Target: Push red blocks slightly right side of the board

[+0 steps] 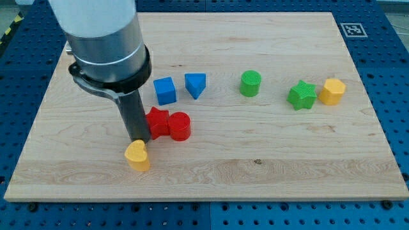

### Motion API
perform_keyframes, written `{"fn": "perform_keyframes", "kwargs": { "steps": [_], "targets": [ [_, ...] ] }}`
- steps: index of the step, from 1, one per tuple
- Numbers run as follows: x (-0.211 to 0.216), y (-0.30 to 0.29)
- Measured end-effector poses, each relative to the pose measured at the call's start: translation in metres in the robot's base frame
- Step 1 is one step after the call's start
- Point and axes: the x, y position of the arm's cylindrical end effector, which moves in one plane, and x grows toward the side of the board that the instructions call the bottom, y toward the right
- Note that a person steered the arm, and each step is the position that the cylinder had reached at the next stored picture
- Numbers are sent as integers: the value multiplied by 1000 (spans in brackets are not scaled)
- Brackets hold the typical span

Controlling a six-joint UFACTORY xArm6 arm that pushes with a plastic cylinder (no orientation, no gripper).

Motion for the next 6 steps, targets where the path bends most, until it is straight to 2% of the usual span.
{"fn": "perform_keyframes", "kwargs": {
  "steps": [1, 2, 3, 4, 5, 6],
  "targets": [
    [0, 0],
    [-19, 0],
    [-45, -18],
    [-51, -49],
    [-53, -52],
    [-53, -17]
  ]
}}
